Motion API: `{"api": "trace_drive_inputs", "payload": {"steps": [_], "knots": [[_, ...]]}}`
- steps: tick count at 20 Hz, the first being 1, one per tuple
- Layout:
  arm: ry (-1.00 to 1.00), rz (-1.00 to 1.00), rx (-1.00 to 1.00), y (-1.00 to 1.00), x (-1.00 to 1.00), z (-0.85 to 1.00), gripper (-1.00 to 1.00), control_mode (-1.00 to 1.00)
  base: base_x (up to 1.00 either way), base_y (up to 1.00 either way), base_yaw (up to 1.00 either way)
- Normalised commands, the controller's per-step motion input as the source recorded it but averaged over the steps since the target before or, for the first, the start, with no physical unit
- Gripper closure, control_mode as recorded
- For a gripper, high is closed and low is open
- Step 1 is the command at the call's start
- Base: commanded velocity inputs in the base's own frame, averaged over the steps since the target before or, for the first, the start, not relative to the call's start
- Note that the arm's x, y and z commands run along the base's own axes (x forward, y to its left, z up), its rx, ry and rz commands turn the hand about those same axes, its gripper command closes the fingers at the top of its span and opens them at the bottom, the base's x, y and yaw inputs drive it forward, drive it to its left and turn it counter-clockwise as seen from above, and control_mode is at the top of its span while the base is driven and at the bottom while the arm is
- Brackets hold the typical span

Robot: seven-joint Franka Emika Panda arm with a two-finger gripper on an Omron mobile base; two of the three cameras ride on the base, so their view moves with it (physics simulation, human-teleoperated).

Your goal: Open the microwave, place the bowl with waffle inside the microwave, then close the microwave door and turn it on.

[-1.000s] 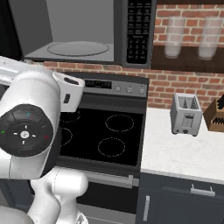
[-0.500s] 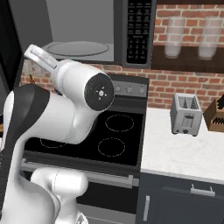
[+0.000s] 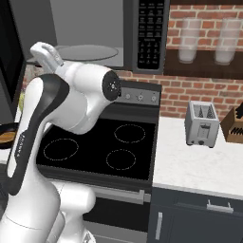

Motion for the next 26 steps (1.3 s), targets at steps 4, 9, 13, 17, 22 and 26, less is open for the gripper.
{"api": "trace_drive_inputs", "payload": {"steps": [4, 9, 13, 17, 22, 26], "knots": [[0.26, 0.24, 0.05, 0.54, 0.24, 0.01, -1.00, -1.00, 0.00, 0.00, 0.00], [0.25, 0.24, 0.01, 0.61, 0.17, 0.01, -1.00, -1.00, 0.00, 0.00, 0.00], [0.21, 0.22, 0.00, 0.69, 0.13, 0.00, -1.00, -1.00, 0.00, 0.00, 0.00], [0.20, 0.20, 0.00, 0.83, 0.14, 0.00, -1.00, -1.00, 0.00, 0.00, 0.00], [0.16, 0.18, 0.04, 0.76, 0.02, 0.00, -1.00, -1.00, 0.00, 0.00, 0.00], [0.10, 0.14, 0.06, 0.65, 0.00, 0.00, -1.00, -1.00, 0.00, 0.00, 0.00]]}}
